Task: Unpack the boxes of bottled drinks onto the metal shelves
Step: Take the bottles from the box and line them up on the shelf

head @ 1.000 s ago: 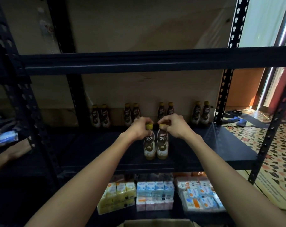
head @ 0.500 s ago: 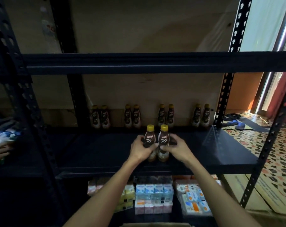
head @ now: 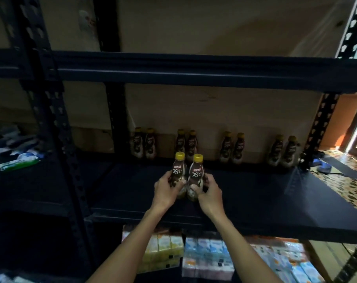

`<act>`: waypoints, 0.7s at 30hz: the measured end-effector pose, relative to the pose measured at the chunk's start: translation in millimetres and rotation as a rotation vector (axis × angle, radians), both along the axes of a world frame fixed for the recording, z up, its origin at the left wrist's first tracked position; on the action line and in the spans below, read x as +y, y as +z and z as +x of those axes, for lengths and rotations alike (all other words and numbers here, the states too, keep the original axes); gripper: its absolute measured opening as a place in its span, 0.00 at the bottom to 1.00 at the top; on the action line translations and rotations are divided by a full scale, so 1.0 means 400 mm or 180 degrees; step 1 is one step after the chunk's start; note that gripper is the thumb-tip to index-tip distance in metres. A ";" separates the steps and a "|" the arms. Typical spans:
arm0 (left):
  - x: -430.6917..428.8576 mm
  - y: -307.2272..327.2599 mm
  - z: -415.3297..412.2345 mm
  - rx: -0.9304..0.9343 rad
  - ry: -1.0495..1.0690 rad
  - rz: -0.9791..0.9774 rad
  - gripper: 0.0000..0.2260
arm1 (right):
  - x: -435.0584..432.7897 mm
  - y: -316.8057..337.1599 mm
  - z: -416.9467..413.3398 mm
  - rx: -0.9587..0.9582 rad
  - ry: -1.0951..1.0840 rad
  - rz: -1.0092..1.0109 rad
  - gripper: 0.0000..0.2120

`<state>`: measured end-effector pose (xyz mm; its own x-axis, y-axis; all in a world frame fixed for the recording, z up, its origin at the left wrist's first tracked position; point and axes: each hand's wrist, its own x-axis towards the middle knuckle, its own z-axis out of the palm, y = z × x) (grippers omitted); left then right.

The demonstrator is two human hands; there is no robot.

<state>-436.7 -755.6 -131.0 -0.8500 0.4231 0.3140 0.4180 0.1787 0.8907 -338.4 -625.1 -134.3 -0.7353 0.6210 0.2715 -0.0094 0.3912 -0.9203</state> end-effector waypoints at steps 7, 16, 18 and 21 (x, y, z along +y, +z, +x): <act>-0.162 -0.014 -0.129 0.0239 0.0478 0.0108 0.14 | -0.148 -0.019 -0.208 0.0167 0.0355 0.0093 0.19; -0.284 -0.038 -0.292 0.0237 0.1287 -0.0135 0.24 | -0.289 -0.026 -0.455 0.0256 0.0737 0.0011 0.18; -0.288 -0.049 -0.333 0.0191 0.1577 -0.0379 0.25 | -0.311 -0.033 -0.500 0.0301 0.0755 -0.0021 0.18; -0.284 -0.055 -0.374 0.0196 0.1799 -0.0356 0.24 | -0.330 -0.033 -0.555 0.0371 0.0737 -0.0004 0.18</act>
<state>-586.5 -869.3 -153.0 -0.9351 -0.0579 0.3496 0.2808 0.4808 0.8307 -560.6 -757.2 -147.5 -0.8217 0.4403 0.3619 -0.2044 0.3650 -0.9083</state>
